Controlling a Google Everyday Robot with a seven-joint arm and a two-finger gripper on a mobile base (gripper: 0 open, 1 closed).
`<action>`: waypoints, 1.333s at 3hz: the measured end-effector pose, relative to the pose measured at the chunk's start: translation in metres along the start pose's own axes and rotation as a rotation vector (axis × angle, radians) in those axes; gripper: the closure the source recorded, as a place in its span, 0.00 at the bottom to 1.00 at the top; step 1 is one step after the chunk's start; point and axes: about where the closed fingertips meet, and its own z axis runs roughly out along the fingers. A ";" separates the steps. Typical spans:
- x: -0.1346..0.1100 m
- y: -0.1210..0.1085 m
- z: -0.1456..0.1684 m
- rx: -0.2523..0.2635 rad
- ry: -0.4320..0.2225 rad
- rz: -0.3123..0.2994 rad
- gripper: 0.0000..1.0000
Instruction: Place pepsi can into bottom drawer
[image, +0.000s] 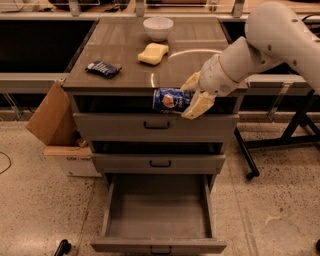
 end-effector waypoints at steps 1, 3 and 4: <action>0.000 0.045 0.020 -0.045 -0.038 0.061 1.00; 0.006 0.089 0.058 -0.123 -0.096 0.128 1.00; 0.028 0.101 0.095 -0.164 -0.085 0.162 1.00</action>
Offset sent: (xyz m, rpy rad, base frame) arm -0.1020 0.0391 -0.1078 0.1605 0.2679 -0.0077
